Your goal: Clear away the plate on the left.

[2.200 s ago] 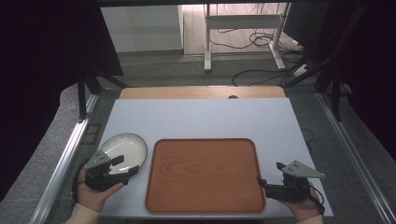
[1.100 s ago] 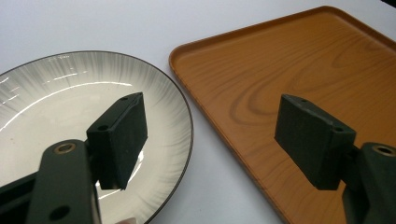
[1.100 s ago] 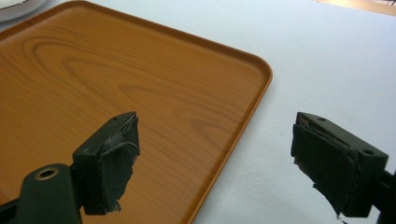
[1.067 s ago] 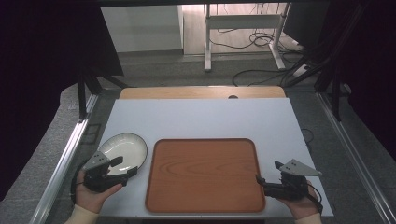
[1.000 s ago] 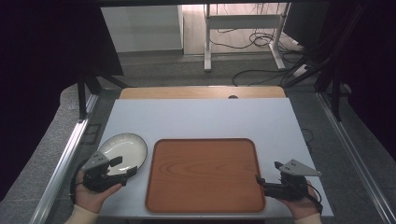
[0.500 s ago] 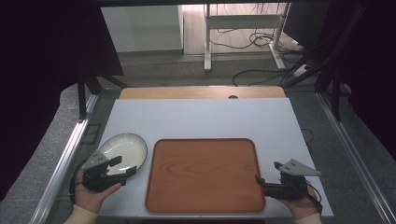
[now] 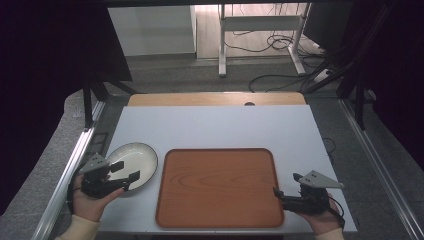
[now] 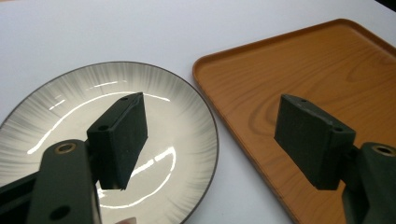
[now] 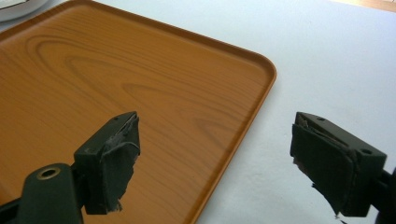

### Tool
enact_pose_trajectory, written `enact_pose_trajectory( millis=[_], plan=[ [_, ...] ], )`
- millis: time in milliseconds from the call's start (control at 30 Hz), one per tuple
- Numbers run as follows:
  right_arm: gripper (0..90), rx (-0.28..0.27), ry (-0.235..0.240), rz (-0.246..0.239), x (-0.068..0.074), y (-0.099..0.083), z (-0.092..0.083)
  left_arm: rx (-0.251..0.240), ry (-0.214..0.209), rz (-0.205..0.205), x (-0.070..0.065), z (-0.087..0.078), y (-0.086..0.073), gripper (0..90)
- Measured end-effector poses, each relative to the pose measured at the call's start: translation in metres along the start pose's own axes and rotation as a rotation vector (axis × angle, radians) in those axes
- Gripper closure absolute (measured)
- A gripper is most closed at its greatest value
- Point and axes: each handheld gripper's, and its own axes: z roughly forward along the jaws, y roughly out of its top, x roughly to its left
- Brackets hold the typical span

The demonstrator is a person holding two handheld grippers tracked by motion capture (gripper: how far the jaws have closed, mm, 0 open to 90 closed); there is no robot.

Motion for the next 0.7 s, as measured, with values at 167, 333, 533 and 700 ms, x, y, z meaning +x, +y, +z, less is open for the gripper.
enact_pose_trajectory(
  millis=[167, 333, 533, 700],
  plan=[
    [16.2, 0.001, -0.001, 0.002, 0.000, 0.000, 0.000, 0.009, 0.011, -0.009, 0.009, -0.001, 0.005, 25.1],
    [16.2, 0.006, 0.000, 0.001, 0.000, 0.000, 0.001, 0.022, 0.028, -0.035, 0.023, -0.001, 0.007, 25.1],
    [16.2, 0.008, 0.001, 0.001, 0.000, 0.000, 0.001, 0.036, 0.056, -0.070, 0.042, 0.004, 0.010, 25.0],
    [16.2, 0.010, 0.002, 0.001, 0.000, -0.001, 0.002, 0.040, 0.067, -0.094, 0.053, 0.008, 0.011, 25.1]
  ],
)
